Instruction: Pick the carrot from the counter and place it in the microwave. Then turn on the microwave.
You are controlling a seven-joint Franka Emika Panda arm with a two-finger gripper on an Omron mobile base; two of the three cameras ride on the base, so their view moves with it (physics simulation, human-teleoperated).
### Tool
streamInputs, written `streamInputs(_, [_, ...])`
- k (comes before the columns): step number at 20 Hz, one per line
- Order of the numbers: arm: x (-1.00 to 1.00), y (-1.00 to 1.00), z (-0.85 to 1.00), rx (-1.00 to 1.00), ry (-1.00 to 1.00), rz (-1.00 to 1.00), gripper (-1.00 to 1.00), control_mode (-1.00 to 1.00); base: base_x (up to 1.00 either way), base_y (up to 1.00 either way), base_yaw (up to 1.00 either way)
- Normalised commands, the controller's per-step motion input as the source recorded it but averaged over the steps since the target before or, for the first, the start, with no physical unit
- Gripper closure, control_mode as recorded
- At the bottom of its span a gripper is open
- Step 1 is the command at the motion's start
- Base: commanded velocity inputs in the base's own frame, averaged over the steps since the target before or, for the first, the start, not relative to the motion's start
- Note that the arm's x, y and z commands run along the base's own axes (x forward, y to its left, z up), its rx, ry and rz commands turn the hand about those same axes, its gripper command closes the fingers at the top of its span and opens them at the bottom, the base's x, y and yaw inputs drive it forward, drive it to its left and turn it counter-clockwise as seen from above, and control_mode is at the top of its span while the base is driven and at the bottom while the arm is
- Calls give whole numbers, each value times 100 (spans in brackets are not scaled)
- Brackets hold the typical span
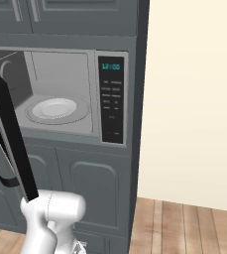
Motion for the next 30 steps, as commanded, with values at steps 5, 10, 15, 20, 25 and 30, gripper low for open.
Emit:
streamInputs(5, [9, -24, -11, 0, -3, 22, -100, -100, 0, 0, 0])
streamInputs(10, [11, -24, -9, 0, -3, 24, -100, -100, 0, 0, 0])
streamInputs(15, [12, -23, -7, 0, -4, 24, -100, -100, 0, 0, 0])
streamInputs(20, [12, -23, -7, 0, -8, 24, -100, -100, 0, 0, 0])
streamInputs(25, [13, -15, -4, 0, -11, 24, -100, -100, 0, 0, 0])
streamInputs(30, [10, -1, -1, 0, -7, 20, -100, -100, 0, 0, 0])
